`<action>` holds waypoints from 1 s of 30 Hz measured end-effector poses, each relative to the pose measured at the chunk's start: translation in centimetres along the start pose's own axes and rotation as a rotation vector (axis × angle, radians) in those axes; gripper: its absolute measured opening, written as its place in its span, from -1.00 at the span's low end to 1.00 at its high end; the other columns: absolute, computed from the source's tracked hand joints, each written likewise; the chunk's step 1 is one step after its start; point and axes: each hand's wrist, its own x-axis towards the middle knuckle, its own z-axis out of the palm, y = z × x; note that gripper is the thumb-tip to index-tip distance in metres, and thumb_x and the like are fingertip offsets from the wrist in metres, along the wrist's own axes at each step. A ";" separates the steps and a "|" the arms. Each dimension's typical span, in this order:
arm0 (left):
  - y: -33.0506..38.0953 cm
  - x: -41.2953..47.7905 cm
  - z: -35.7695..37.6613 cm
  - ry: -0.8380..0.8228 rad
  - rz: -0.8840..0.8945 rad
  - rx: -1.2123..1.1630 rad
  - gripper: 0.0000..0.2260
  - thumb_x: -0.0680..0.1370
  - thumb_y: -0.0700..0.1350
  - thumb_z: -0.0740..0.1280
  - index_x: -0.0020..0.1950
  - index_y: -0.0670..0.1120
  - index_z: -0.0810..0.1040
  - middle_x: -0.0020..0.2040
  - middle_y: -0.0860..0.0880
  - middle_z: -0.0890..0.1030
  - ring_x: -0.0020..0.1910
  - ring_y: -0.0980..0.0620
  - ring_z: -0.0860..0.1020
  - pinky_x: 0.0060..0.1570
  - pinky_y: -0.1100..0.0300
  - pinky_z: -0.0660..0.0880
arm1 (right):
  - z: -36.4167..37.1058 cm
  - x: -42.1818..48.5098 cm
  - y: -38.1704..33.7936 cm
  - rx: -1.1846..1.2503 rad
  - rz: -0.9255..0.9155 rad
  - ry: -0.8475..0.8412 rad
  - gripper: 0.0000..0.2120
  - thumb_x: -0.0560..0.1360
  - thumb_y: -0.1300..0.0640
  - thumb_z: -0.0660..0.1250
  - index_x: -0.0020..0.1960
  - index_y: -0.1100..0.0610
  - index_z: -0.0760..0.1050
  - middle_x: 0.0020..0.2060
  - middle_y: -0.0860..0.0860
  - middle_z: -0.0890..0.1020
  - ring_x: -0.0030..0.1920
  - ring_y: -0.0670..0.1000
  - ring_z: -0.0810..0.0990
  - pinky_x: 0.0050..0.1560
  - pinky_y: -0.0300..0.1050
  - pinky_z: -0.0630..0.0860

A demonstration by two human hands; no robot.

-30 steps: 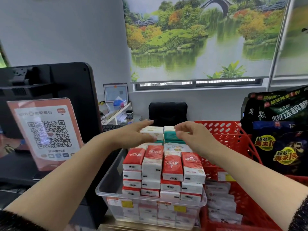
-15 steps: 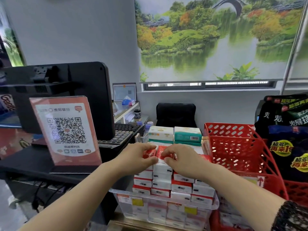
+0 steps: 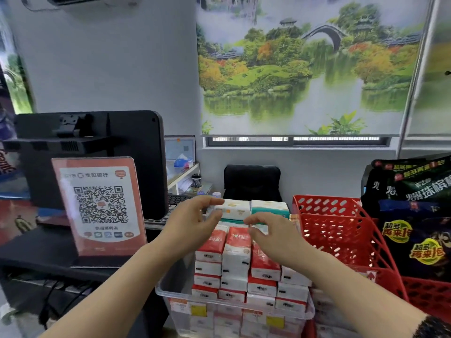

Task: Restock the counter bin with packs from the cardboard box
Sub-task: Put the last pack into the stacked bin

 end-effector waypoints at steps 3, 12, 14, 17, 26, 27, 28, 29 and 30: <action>1.1 0.3 -0.7 0.150 0.024 -0.090 -0.77 0.58 -0.04 0.29 0.23 0.09 0.56 0.17 0.14 0.58 0.09 0.17 0.54 -0.33 0.54 0.44 | -0.8 0.1 -0.1 0.068 0.033 0.074 -0.78 0.59 0.10 0.23 0.21 0.00 0.51 0.24 -0.09 0.53 0.14 -0.17 0.42 0.01 -0.47 0.42; 6.5 3.6 -1.2 0.108 -0.019 -0.327 -0.62 0.62 -0.02 0.21 0.44 -0.06 0.38 0.37 -0.01 0.47 0.29 0.10 0.44 0.18 0.26 0.30 | -4.1 2.9 -4.5 0.500 0.261 0.223 -0.55 0.63 0.01 0.07 0.49 0.10 0.22 0.45 0.04 0.32 0.41 0.07 0.31 0.44 0.01 0.20; 7.3 3.5 -1.3 0.105 -0.045 -0.379 -0.61 0.62 -0.04 0.22 0.44 -0.08 0.38 0.37 -0.04 0.47 0.24 0.11 0.44 0.17 0.25 0.31 | -4.6 2.9 -5.4 0.626 0.286 0.254 -0.64 0.63 0.03 0.06 0.36 0.13 0.35 0.37 0.09 0.40 0.33 0.11 0.38 0.41 0.15 0.26; 8.0 2.5 -1.6 0.079 -0.068 -0.404 -0.61 0.63 -0.03 0.21 0.44 -0.08 0.37 0.38 -0.03 0.45 0.24 0.10 0.42 0.15 0.27 0.29 | -4.9 2.1 -6.7 0.727 0.306 0.294 -0.73 0.64 0.07 0.04 0.13 0.18 0.44 0.23 0.22 0.46 0.25 0.22 0.42 0.34 0.20 0.33; 6.8 -0.8 -2.9 0.054 -0.107 -0.537 -0.63 0.63 -0.05 0.20 0.44 -0.06 0.37 0.38 -0.04 0.44 0.17 0.11 0.38 0.16 0.20 0.32 | -4.4 -2.3 -9.2 0.892 0.326 0.321 -0.84 0.64 -0.01 0.04 -0.03 -0.07 0.38 0.10 -0.01 0.43 0.20 0.06 0.41 0.22 0.09 0.37; 6.8 -1.1 -3.1 0.050 -0.109 -0.559 -0.63 0.63 -0.05 0.20 0.43 -0.06 0.38 0.38 -0.04 0.44 0.19 0.10 0.38 0.16 0.19 0.32 | -4.4 -2.9 -9.5 0.882 0.324 0.332 -0.82 0.63 -0.02 0.05 -0.03 -0.05 0.40 0.10 -0.02 0.44 0.20 0.05 0.41 0.23 0.10 0.38; 6.8 -1.4 -3.3 0.048 -0.110 -0.581 -0.63 0.63 -0.05 0.21 0.43 -0.06 0.38 0.38 -0.05 0.44 0.20 0.09 0.38 0.17 0.17 0.32 | -4.3 -3.5 -9.6 0.877 0.315 0.342 -0.80 0.63 -0.03 0.06 0.01 -0.01 0.42 0.10 -0.02 0.44 0.19 0.04 0.42 0.23 0.09 0.39; 6.7 -1.8 -3.4 0.047 -0.110 -0.600 -0.64 0.62 -0.04 0.21 0.42 -0.05 0.39 0.38 -0.05 0.44 0.20 0.08 0.39 0.20 0.15 0.33 | -4.4 -3.9 -9.7 0.874 0.308 0.347 -0.78 0.63 -0.03 0.06 0.07 0.02 0.43 0.12 -0.02 0.45 0.20 0.04 0.42 0.23 0.09 0.39; 6.8 -2.3 -3.6 0.046 -0.114 -0.612 -0.64 0.62 -0.04 0.21 0.42 -0.04 0.39 0.38 -0.05 0.44 0.22 0.07 0.40 0.24 0.11 0.34 | -4.5 -4.5 -9.9 0.874 0.309 0.349 -0.77 0.62 -0.03 0.05 0.12 0.02 0.43 0.15 -0.03 0.44 0.21 0.03 0.41 0.23 0.07 0.39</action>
